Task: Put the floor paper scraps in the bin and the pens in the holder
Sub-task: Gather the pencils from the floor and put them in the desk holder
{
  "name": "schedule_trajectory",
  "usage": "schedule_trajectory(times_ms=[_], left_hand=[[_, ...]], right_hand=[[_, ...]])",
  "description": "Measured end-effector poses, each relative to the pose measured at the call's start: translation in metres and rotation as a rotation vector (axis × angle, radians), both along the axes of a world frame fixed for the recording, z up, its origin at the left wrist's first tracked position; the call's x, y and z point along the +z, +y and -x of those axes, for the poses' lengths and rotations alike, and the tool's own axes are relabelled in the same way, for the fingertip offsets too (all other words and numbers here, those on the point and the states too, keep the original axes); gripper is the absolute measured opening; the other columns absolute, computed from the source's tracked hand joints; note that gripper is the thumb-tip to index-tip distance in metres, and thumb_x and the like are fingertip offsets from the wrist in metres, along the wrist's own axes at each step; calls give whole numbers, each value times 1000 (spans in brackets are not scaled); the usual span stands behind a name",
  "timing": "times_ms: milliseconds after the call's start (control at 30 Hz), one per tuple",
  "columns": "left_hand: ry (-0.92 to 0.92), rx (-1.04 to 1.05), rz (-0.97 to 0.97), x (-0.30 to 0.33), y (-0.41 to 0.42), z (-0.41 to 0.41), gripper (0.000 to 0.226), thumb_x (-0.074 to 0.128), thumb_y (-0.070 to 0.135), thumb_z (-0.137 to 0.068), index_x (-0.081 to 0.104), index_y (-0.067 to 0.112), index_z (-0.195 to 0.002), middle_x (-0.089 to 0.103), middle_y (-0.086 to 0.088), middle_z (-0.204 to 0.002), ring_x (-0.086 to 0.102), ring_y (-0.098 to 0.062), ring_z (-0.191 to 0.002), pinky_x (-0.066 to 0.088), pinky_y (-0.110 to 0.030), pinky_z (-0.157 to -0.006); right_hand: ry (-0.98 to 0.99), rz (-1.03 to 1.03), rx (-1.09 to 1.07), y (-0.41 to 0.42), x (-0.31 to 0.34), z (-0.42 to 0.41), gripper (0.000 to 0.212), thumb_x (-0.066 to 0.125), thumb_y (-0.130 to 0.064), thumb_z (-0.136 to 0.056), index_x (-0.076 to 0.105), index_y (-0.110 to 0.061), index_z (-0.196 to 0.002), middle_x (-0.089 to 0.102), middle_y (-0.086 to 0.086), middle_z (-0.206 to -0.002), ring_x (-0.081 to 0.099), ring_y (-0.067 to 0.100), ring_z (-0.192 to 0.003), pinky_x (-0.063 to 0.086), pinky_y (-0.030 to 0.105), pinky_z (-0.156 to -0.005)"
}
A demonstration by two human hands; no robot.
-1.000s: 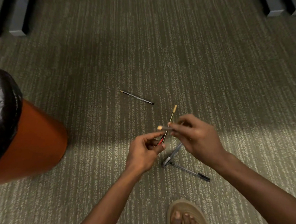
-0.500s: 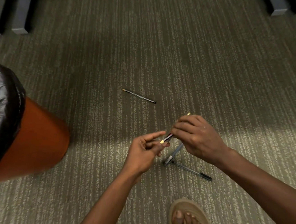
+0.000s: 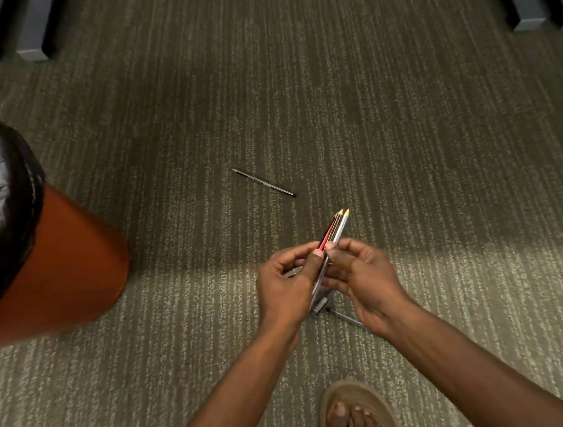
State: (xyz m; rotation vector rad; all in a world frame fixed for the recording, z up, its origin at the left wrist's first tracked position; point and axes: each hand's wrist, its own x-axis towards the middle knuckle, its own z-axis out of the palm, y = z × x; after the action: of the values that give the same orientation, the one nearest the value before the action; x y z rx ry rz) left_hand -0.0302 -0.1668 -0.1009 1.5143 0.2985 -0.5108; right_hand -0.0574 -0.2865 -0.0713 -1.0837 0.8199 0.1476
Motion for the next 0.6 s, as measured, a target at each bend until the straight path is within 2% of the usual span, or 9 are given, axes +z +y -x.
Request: schedule_trajectory(times_ms=[67, 200, 300, 367, 433, 467, 533, 600], left_hand=[[-42, -4, -73, -4, -4, 2, 19, 80, 23, -87, 81, 36, -101, 76, 5, -111, 72, -14, -107, 62, -38, -90], [-125, -103, -162, -4, -5, -2, 18, 79, 30, -87, 81, 36, -103, 67, 12, -118, 65, -4, -111, 59, -26, -85], [-191, -238, -187, 3, -5, -16, 18, 77, 35, -88, 81, 29, -104, 66, 9, -119, 66, -3, -105, 58, -24, -80], [-216, -225, -201, 4, -10, -39, 15, 75, 30, -91, 80, 22, -102, 71, 5, -106, 70, -8, -93, 60, -25, -77], [-260, -221, -357, -1, -18, -71, 15, 71, 25, -93, 77, 21, -106, 72, 11, -94, 68, -2, -81, 53, -18, -70], [-291, -214, -473, -6, -23, -89, 15, 70, 24, -93, 77, 23, -107, 73, 12, -91, 69, -4, -81, 51, -19, -70], [-319, -198, -716, -20, -27, -125, 19, 66, 31, -94, 76, 21, -107, 78, 2, -98, 74, -19, -93, 54, -27, -75], [-249, -179, -861, -33, -29, -152, 38, 63, 43, -95, 72, 11, -113, 76, -13, -114, 70, -32, -111, 53, -35, -87]], right_hand=[[1, -8, -9, 4, 0, -2, 13, 55, -3, -101, 66, -8, -97, 78, 11, -86, 77, 19, -77, 61, 26, -65], [34, -85, -65, -1, -1, -3, 13, 57, -3, -99, 69, -2, -107, 77, 13, -95, 74, 25, -90, 61, 36, -76], [45, -132, -128, -9, -2, -4, 21, 61, -2, -97, 67, 1, -116, 75, 14, -97, 73, 22, -83, 62, 31, -62], [38, -140, -152, -13, -2, -5, 21, 61, -3, -97, 67, 0, -117, 77, 15, -97, 77, 20, -80, 60, 28, -59], [33, -134, -151, -17, -2, -3, 20, 60, -4, -98, 67, -3, -116, 78, 18, -103, 79, 23, -86, 61, 29, -62], [30, -129, -143, -19, -2, -1, 20, 59, -4, -98, 67, -3, -116, 78, 18, -104, 79, 25, -88, 62, 30, -64], [22, -125, -118, -20, 0, 2, 20, 59, -4, -98, 66, -3, -117, 78, 18, -103, 79, 27, -92, 63, 31, -67], [16, -123, -100, -20, 3, 5, 22, 59, -3, -98, 66, -2, -119, 78, 18, -104, 78, 29, -96, 63, 34, -71]])
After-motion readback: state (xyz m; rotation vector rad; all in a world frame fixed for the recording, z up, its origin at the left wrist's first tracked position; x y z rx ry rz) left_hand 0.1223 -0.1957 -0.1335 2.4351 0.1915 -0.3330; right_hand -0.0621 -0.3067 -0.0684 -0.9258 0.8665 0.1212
